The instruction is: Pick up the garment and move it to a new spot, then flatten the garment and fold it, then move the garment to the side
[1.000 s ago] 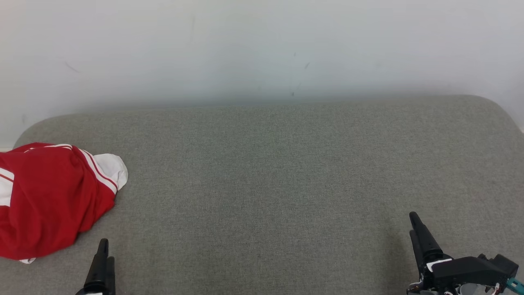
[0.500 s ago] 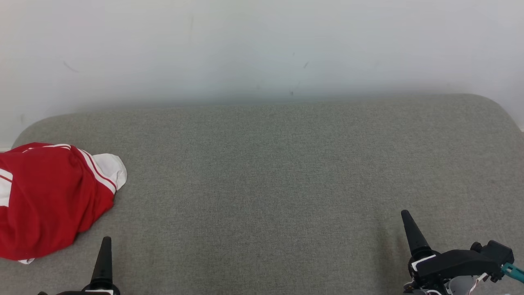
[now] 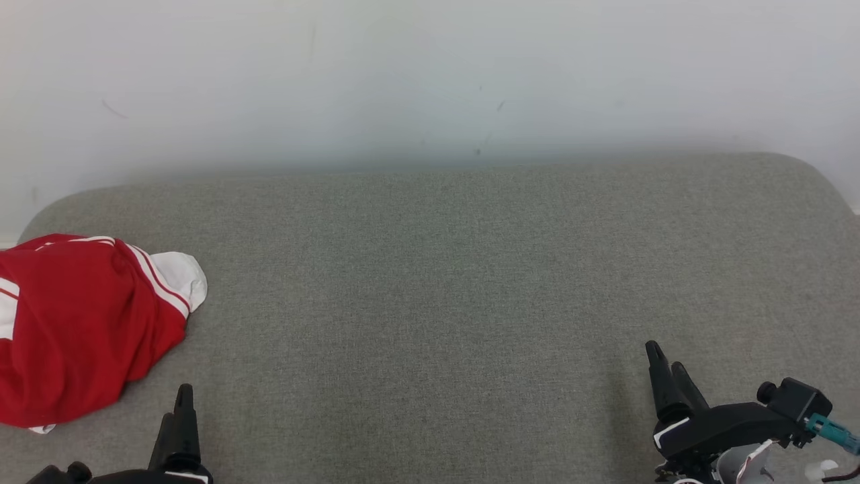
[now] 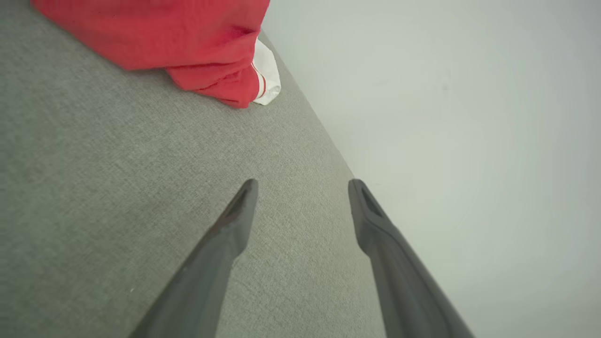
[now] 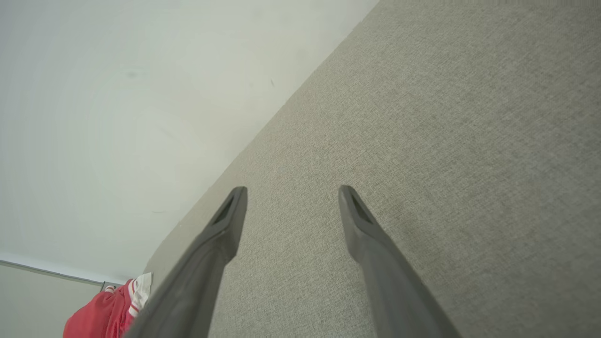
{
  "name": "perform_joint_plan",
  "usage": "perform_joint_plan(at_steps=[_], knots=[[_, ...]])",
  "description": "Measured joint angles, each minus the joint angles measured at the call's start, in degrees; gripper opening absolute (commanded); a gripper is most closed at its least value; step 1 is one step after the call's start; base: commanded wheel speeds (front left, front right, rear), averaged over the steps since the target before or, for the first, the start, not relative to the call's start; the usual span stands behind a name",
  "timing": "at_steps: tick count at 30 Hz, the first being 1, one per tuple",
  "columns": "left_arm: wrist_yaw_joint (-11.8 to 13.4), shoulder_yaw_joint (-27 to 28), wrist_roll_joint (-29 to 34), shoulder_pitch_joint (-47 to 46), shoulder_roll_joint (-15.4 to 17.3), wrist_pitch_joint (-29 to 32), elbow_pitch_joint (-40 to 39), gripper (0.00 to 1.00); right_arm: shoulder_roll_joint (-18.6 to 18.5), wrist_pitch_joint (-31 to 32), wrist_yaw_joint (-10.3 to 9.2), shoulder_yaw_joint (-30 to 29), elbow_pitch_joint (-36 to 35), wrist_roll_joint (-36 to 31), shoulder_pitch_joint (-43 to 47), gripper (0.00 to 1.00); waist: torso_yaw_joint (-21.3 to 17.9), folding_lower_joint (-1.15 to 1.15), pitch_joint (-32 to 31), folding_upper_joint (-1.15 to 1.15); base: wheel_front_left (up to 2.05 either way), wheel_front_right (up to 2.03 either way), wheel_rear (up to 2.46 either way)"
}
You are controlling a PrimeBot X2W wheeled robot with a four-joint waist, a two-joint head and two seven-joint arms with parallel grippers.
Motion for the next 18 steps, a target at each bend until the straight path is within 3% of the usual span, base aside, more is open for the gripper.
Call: perform_joint_plan(at_steps=[18], knots=[[1.6, -5.6, 17.5, -0.6, 3.5, -3.6, -1.2, 1.0, -1.2, -3.7, -2.54, 5.1, 1.4, -16.0, -1.2, 1.0, 0.4, 0.0, 0.0, 0.0, 0.0, 0.0, 0.0]])
